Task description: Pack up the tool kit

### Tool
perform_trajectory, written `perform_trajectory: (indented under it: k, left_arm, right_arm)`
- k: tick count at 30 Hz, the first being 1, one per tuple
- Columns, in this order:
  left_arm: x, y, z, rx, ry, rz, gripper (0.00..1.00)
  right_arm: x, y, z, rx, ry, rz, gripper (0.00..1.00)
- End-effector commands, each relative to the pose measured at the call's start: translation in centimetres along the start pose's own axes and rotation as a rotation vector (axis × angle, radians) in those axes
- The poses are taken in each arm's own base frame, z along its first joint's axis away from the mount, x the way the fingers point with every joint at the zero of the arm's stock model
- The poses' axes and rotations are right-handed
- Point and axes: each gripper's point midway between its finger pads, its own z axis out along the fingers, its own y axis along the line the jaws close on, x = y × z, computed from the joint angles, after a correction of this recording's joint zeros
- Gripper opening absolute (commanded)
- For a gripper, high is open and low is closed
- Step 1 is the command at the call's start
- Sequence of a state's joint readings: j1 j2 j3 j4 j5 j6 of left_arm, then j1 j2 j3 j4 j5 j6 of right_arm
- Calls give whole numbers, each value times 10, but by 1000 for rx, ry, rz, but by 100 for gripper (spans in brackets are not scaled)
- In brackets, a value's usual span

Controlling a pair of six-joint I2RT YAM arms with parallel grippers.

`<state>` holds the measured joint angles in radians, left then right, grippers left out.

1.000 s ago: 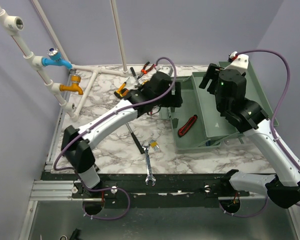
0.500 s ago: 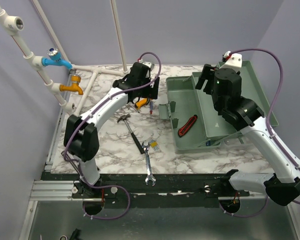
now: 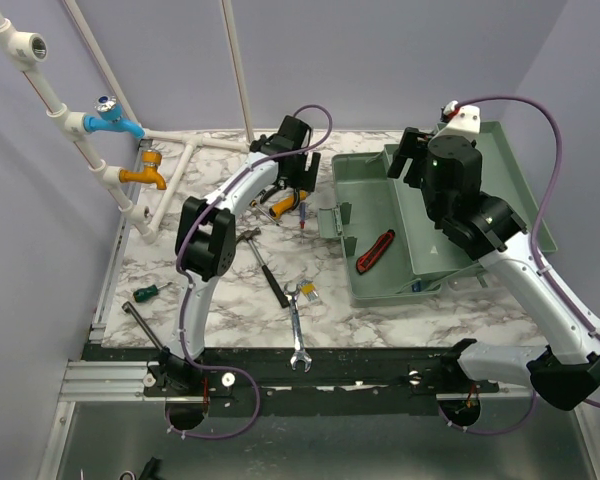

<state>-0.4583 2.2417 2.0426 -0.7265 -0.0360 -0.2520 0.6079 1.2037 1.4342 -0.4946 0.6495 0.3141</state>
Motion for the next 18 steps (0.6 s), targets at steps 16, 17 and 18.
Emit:
perform_trajectory:
  k: [16, 17, 18]
  left_arm:
    - [-29, 9, -56, 1, -66, -10, 79]
    - [-22, 9, -45, 1, -32, -9, 79]
    - [-17, 8, -36, 8, -8, -8, 78]
  right_arm:
    - [4, 7, 6, -20, 7, -6, 79]
    - [4, 7, 6, -20, 7, -5, 79]
    - [3, 7, 6, -22, 5, -4, 79]
